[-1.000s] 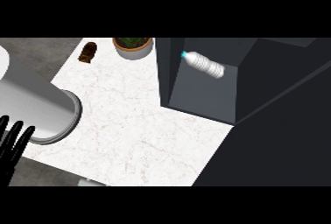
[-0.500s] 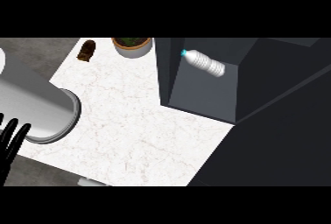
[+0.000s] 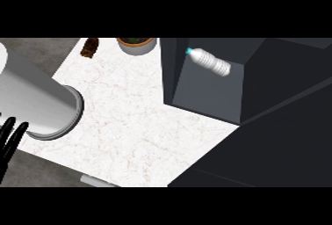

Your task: Pick up the bottled water, place it into the cabinet and close the cabinet

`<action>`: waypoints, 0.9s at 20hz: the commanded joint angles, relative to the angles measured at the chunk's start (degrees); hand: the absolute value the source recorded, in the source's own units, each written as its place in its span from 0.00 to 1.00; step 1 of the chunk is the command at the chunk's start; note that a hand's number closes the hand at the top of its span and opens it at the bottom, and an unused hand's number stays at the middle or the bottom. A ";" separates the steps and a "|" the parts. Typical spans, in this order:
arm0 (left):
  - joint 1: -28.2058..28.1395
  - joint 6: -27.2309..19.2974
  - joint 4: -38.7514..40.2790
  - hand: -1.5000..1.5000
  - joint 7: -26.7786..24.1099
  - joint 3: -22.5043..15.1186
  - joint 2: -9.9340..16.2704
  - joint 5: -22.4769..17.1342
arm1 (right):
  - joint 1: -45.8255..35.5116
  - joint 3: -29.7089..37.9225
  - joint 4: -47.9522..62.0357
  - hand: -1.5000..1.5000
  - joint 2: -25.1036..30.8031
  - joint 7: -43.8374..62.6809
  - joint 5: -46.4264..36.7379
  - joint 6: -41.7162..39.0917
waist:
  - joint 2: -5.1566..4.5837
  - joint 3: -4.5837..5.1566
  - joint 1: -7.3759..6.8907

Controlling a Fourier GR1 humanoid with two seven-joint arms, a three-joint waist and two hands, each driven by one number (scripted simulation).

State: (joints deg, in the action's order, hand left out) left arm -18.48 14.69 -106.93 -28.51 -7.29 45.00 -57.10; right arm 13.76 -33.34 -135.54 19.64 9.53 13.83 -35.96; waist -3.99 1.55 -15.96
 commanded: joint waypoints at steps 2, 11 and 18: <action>0.35 0.39 1.18 0.00 0.09 0.63 0.26 -0.25 | -5.30 -1.75 4.52 1.00 -5.58 6.33 1.00 5.61 | 0.33 -0.07 0.75; -0.07 0.95 1.47 0.00 0.31 1.23 0.32 -1.31 | -24.73 3.67 16.07 1.00 -9.97 17.41 -1.84 7.89 | 1.73 -0.39 0.92; -0.51 1.37 3.74 0.00 0.58 1.96 0.36 -2.10 | -36.66 6.36 27.36 1.00 -16.39 24.25 -1.97 11.51 | 1.88 -0.61 2.53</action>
State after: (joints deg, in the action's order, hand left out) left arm -18.70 15.93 -103.85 -28.08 -5.72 45.30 -58.75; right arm -15.92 -28.19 -115.58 8.33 28.82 13.89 -29.67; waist -2.31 1.09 -13.97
